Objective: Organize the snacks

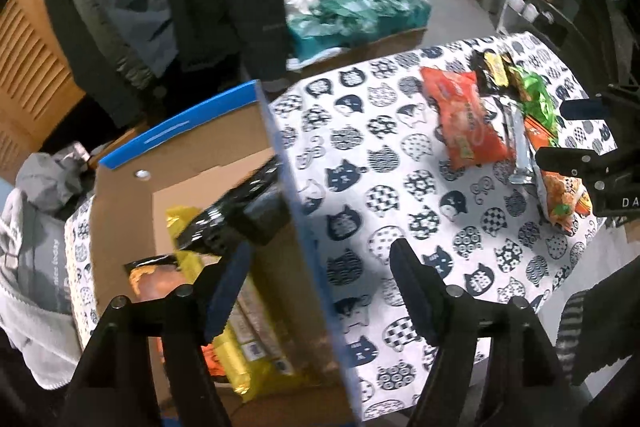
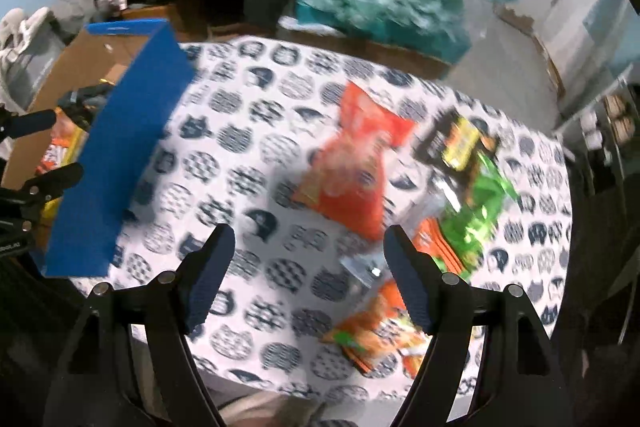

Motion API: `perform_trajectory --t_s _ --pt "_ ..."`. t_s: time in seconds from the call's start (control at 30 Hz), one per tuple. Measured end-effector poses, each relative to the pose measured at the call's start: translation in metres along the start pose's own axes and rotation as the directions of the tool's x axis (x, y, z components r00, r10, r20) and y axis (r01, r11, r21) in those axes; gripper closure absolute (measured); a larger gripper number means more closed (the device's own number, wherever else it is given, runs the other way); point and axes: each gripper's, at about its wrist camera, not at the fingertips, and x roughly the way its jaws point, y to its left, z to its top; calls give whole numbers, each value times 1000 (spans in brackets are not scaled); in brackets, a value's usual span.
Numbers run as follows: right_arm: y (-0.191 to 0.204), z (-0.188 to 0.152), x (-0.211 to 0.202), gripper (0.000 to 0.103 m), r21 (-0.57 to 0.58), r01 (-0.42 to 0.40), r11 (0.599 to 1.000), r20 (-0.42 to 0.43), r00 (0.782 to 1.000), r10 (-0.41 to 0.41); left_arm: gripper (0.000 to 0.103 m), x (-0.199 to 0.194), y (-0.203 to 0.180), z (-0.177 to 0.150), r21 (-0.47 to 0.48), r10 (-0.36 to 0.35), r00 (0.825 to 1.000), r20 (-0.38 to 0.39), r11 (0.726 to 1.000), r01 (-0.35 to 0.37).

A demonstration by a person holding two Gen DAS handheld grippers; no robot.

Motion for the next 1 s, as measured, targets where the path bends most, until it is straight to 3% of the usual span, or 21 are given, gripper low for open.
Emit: perform_trajectory --t_s 0.53,0.83,1.0 --pt "-108 -65 27 27 186 119 975 -121 988 -97 27 29 -91 24 154 -48 996 -77 986 59" --pt "-137 -89 45 27 245 130 961 -181 980 -86 27 42 -126 30 211 -69 991 -116 973 92" --pt "-146 -97 62 27 317 95 944 -201 979 -31 27 49 -143 30 251 -56 990 -127 964 87"
